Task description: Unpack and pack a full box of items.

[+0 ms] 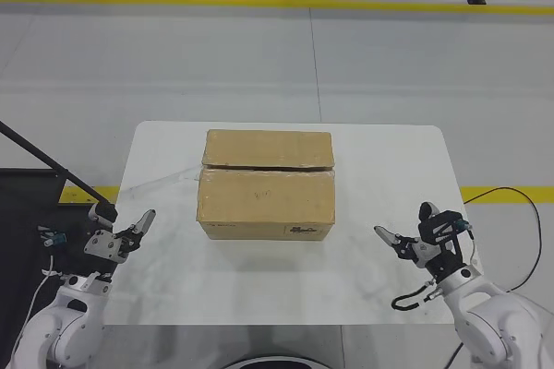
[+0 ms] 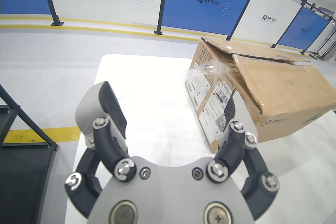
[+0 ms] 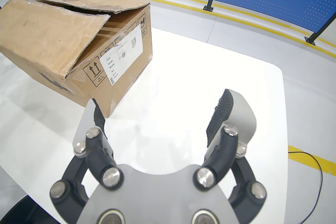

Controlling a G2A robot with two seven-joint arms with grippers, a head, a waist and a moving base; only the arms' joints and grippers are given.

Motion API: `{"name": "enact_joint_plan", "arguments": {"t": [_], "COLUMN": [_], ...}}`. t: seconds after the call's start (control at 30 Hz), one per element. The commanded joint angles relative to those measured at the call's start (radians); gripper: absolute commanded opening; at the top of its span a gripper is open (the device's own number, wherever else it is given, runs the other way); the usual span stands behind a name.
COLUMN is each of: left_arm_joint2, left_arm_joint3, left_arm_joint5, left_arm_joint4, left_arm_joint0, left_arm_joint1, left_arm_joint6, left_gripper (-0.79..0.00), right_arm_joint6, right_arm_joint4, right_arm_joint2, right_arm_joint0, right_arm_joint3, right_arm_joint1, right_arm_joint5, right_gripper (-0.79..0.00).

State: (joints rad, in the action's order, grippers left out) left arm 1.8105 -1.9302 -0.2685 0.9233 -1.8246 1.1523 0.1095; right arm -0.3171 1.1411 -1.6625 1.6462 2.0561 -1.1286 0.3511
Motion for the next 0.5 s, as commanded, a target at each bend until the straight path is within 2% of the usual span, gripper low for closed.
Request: {"name": "enact_joint_plan", "arguments": {"t": [0.0, 0.13, 0.27, 0.37, 0.47], "left_arm_joint2": [0.0, 0.0, -0.015, -0.021, -0.027], "left_arm_joint3": [0.0, 0.0, 0.0, 0.0, -0.011], "left_arm_joint5": [0.0, 0.0, 0.001, -0.003, 0.006], "left_arm_joint4": [0.0, 0.0, -0.011, -0.041, -0.071], "left_arm_joint0": [0.0, 0.0, 0.017, 0.046, 0.067], "left_arm_joint1": [0.0, 0.0, 0.001, 0.002, 0.003], "left_arm_joint6": [0.0, 0.0, -0.016, -0.053, -0.081], "left_gripper": [0.0, 0.0, 0.0, 0.0, 0.0], "right_arm_joint6": [0.0, 0.0, 0.002, -0.004, -0.043], "right_arm_joint4": [0.0, 0.0, -0.064, -0.171, -0.358], "right_arm_joint2": [0.0, 0.0, 0.003, 0.006, 0.01], "right_arm_joint0": [0.0, 0.0, -0.021, -0.055, -0.106], "right_arm_joint3": [0.0, 0.0, -0.005, 0.0, -0.029], "right_arm_joint1": [0.0, 0.0, -0.002, -0.002, -0.001], "right_arm_joint5": [0.0, 0.0, -0.004, 0.034, 0.095], "right_gripper": [0.0, 0.0, 0.0, 0.0, 0.0]}}
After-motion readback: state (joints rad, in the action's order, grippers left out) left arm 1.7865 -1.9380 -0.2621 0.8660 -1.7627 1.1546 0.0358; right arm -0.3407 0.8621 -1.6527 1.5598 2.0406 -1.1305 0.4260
